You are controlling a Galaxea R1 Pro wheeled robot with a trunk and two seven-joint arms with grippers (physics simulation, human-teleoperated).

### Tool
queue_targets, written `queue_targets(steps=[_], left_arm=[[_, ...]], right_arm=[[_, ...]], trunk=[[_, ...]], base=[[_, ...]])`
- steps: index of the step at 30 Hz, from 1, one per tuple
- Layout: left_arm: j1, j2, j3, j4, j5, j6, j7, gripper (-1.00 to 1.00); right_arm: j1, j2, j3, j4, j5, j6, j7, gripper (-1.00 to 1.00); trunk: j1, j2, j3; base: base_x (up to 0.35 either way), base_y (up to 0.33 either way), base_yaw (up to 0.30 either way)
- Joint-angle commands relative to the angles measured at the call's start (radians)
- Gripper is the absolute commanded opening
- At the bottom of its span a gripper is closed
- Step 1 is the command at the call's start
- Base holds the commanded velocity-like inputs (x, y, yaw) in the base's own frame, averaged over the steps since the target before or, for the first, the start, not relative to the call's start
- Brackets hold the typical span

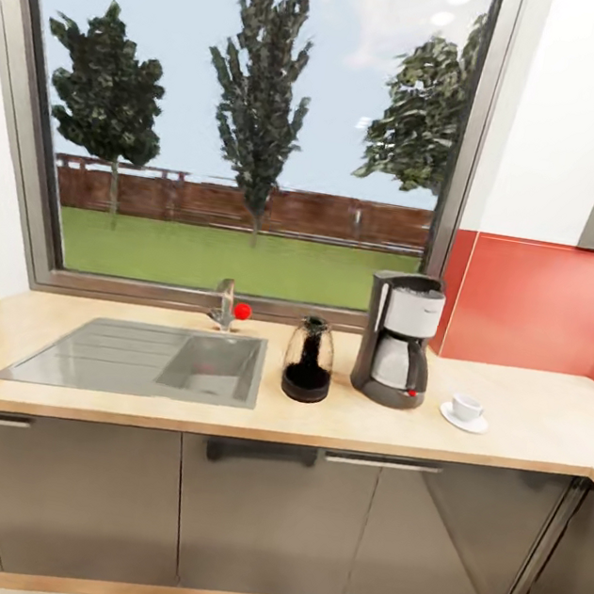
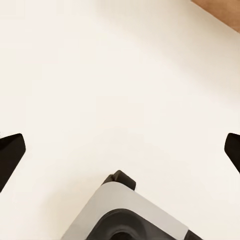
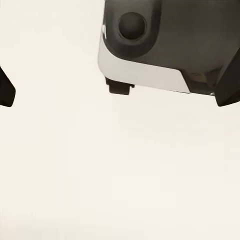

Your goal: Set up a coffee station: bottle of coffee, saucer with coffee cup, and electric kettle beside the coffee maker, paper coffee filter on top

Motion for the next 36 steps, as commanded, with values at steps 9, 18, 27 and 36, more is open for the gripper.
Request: queue_targets(steps=[9,18,27,36], left_arm=[[-0.001,-0.001,-0.008,0.001,0.010,-0.003,-0.005,1.00],[-0.001,0.000,-0.008,0.001,0.010,-0.004,-0.005,1.00],[-0.001,0.000,-0.008,0.001,0.010,-0.005,-0.006,1.00],[-0.001,0.000,-0.008,0.001,0.009,-0.005,-0.006,1.00]], right_arm=[[-0.001,0.001,0.007,0.003,-0.009,-0.006,0.003,1.00],[-0.001,0.003,0.007,0.003,-0.009,-0.005,0.004,1.00],[-0.001,0.003,0.009,0.004,-0.008,-0.005,0.004,1.00],[-0.001,0.006,0.009,0.004,-0.004,-0.005,0.004,1.00]], trunk=[[0.000,-0.001,-0.001],[0.000,-0.001,-0.001],[0.000,-0.001,-0.001],[0.000,-0.001,-0.001]], base=[[0.082,0.318,0.000],[0.001,0.335,0.000],[0.000,0.336,0.000],[0.000,0.337,0.000]])
